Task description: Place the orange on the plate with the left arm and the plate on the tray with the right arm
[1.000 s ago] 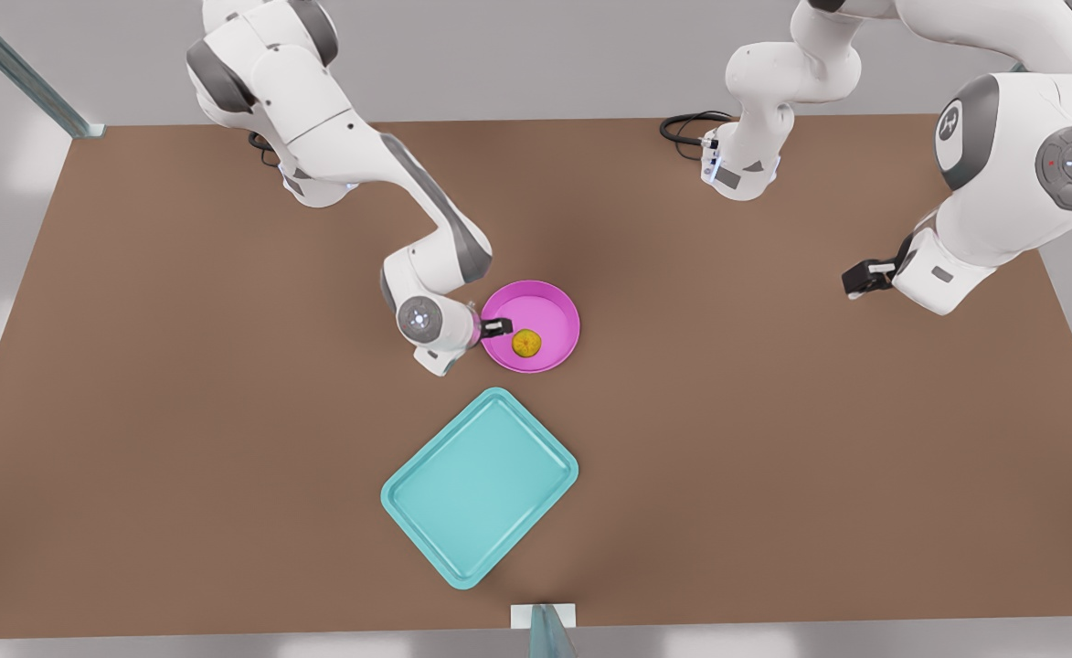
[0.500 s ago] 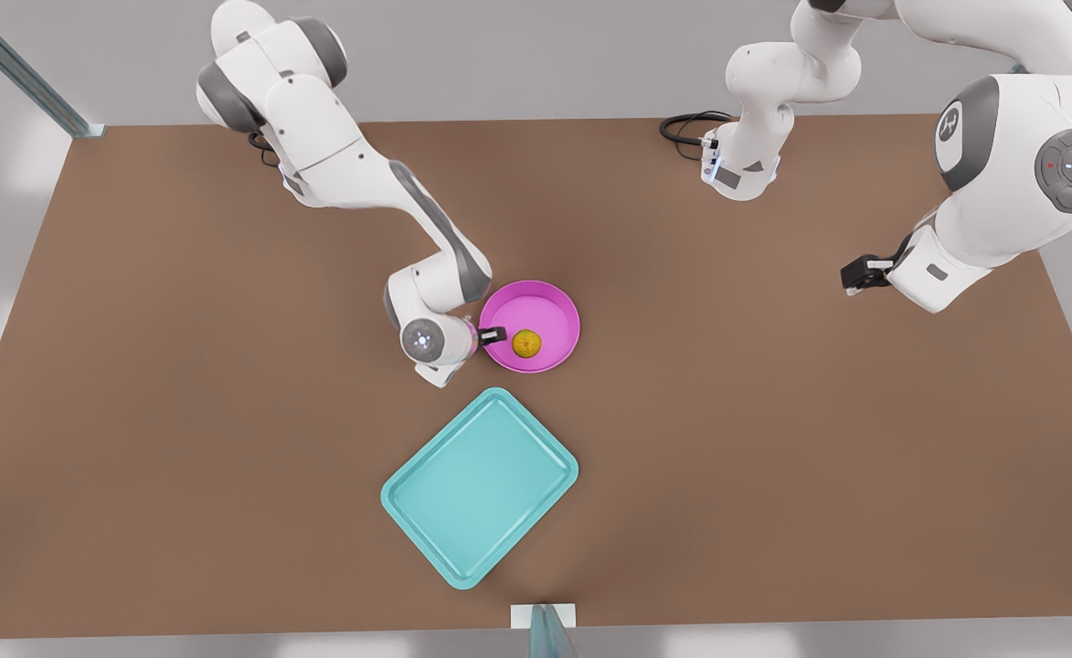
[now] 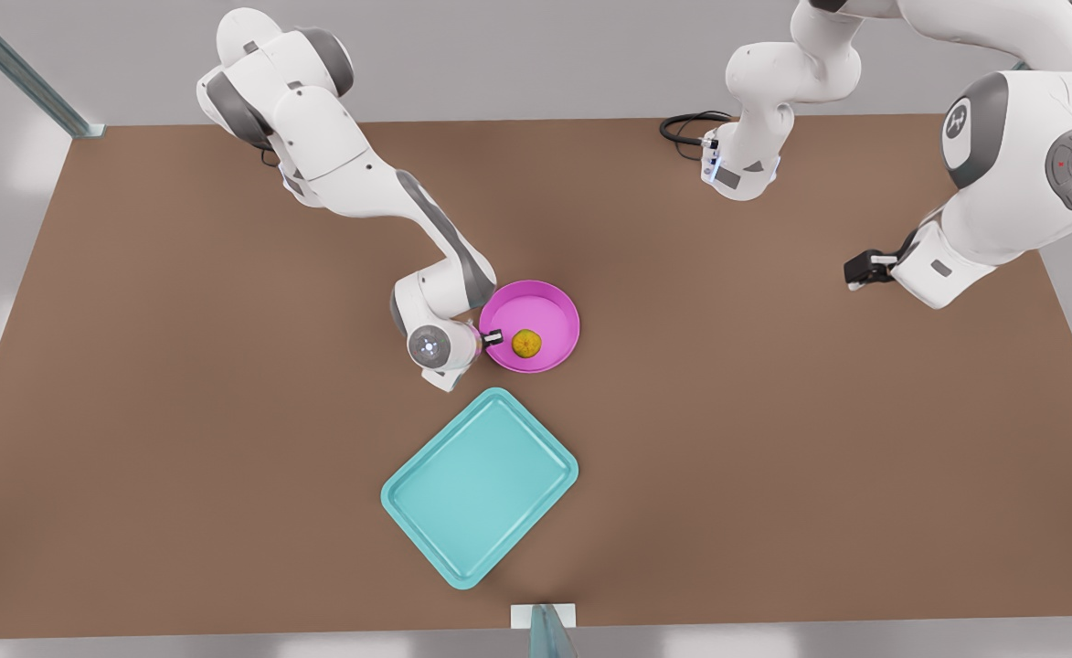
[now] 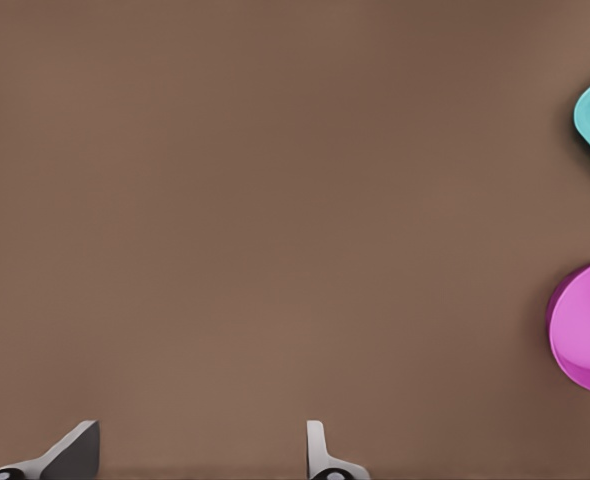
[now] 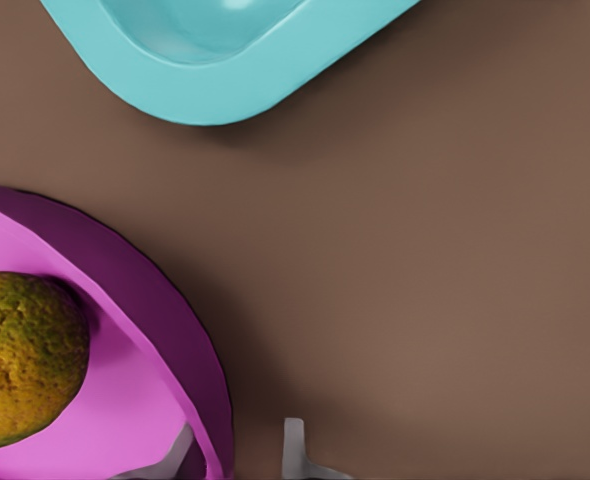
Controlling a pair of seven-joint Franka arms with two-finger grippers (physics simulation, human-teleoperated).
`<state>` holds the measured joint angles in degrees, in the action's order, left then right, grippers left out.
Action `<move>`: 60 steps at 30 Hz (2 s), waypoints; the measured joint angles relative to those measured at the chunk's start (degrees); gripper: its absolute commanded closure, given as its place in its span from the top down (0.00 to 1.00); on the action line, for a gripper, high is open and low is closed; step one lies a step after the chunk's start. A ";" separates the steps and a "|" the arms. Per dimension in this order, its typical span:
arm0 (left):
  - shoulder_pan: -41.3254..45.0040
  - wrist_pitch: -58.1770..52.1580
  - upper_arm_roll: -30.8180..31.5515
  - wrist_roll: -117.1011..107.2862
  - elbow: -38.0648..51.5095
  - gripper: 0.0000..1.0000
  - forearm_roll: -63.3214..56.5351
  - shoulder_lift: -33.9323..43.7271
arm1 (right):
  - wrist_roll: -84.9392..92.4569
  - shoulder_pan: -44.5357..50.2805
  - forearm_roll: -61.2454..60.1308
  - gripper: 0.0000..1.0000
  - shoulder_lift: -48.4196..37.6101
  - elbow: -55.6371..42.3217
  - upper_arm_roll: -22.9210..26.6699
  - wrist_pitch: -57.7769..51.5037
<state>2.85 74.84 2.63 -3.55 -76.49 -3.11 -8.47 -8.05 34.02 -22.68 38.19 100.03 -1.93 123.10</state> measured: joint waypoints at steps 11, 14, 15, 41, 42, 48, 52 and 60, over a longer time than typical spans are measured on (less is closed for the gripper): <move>0.06 -0.36 0.04 0.60 0.07 1.00 0.10 0.16 | 1.34 0.08 -0.24 0.21 0.63 -1.12 -0.09 -0.12; 0.06 -0.40 0.07 0.70 0.09 1.00 0.11 0.22 | 1.74 0.15 -0.40 0.21 0.62 -1.37 -0.15 -0.44; 0.06 -0.40 0.08 0.73 0.09 1.00 0.12 0.22 | 1.85 0.20 -0.44 0.21 0.53 -1.55 -0.16 -0.73; 0.05 -1.99 0.15 1.10 2.96 1.00 -0.02 0.34 | 3.11 -2.73 -2.93 0.21 -4.41 -6.99 -0.95 -6.00; 0.06 -2.06 0.16 1.10 2.97 1.00 -0.03 0.33 | 3.13 -3.37 -3.43 0.21 -4.39 -7.75 -0.89 -6.01; 0.06 -2.32 0.17 1.12 2.99 1.00 -0.03 0.24 | 3.23 -6.77 -6.22 0.21 -3.28 -12.34 -0.39 -5.99; 0.06 -2.40 0.15 1.13 2.99 1.00 -0.03 0.20 | 3.28 -9.08 -7.26 0.21 -1.38 -15.75 -0.10 -5.78; 0.05 -2.45 0.16 1.23 2.99 1.00 -0.03 -0.01 | 3.44 -12.94 -8.94 0.21 5.50 -24.79 2.63 -4.92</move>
<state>2.90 72.38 2.80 -2.32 -73.50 -3.14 -8.48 -4.61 21.08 -31.62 43.69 75.24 0.70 118.17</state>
